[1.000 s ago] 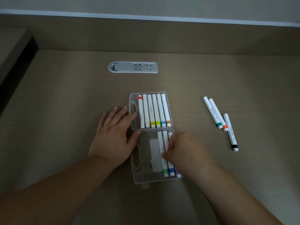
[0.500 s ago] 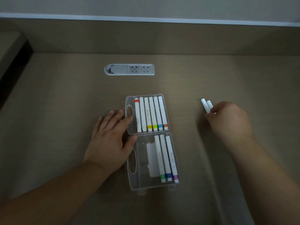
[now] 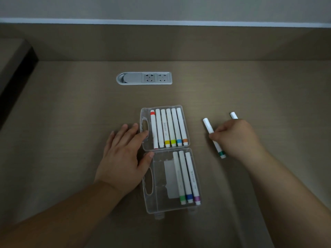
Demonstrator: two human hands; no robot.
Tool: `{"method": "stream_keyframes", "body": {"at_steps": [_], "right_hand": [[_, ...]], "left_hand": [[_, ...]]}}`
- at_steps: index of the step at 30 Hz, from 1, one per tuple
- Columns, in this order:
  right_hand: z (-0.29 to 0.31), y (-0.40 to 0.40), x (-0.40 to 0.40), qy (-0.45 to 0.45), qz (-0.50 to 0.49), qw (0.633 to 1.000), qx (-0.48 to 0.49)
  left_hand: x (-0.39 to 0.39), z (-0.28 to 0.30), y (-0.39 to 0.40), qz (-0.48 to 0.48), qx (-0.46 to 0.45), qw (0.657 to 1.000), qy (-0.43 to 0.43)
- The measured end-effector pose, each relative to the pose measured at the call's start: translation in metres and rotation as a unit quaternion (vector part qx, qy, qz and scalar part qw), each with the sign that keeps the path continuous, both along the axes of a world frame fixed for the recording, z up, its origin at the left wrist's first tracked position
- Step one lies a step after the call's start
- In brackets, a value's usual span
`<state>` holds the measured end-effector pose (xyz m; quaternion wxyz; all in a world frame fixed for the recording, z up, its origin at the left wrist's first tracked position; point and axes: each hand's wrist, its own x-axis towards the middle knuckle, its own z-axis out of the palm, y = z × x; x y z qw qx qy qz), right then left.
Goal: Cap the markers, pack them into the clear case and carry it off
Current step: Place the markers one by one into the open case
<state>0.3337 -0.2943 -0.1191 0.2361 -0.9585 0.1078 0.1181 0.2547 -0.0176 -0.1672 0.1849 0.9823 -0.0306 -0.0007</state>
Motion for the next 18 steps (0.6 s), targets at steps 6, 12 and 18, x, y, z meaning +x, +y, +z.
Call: {"method": "stream_keyframes", "body": {"at_steps": [6,12,18], "right_hand": [[0.015,0.014,-0.019,0.168,-0.17,0.833,0.499],[0.019,0.038,-0.052,0.226,-0.048,0.87,0.436],[0.028,0.068,-0.073,0.147,0.012,0.963,0.224]], "left_hand": [[0.0,-0.001,0.0,-0.002,0.005,1.0,0.003],[0.0,0.001,-0.002,0.003,-0.002,1.0,-0.002],[0.0,0.001,-0.001,-0.002,0.014,1.0,0.003]]}}
